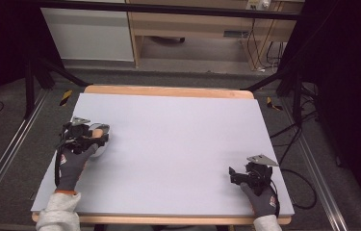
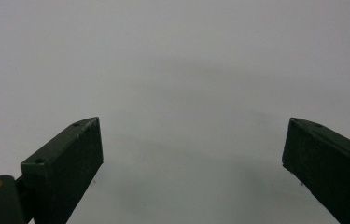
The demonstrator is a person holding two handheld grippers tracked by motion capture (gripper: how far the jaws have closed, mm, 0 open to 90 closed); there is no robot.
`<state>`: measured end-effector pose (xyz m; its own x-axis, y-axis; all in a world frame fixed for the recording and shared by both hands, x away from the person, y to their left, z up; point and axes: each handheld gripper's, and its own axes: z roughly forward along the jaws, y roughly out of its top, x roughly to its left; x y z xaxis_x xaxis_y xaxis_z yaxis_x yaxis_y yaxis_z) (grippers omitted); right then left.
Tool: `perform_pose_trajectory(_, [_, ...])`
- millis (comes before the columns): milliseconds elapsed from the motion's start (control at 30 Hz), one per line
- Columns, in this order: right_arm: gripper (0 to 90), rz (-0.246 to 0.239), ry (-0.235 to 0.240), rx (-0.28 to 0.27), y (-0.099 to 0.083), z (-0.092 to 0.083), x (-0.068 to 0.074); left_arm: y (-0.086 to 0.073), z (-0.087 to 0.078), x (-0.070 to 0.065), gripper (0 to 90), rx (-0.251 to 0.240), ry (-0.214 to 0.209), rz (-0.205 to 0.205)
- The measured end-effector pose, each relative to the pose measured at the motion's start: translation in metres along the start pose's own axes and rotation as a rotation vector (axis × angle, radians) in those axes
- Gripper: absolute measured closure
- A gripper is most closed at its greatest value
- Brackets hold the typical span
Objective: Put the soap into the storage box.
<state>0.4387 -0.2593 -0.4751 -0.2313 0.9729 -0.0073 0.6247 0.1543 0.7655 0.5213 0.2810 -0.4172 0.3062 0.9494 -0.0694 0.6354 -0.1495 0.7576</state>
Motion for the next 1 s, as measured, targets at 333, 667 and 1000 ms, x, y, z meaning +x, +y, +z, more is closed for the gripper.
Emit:
perform_pose_trajectory(333, [5.4, 0.011, -0.006, -0.003, 0.0, -0.001, -0.001, -0.001, -0.015, -0.023, 30.4, -0.077, -0.105, 0.043])
perform_pose_trajectory(667, [5.4, 0.018, -0.01, -0.006, -0.001, -0.002, -0.004, -0.016, -0.019, -0.045, 28.8, -0.077, -0.147, 0.095])
perform_pose_trajectory(1000, [5.1, 0.034, -0.007, -0.003, -0.002, -0.003, -0.007, -0.042, -0.01, -0.064, 26.0, -0.028, -0.147, 0.143])
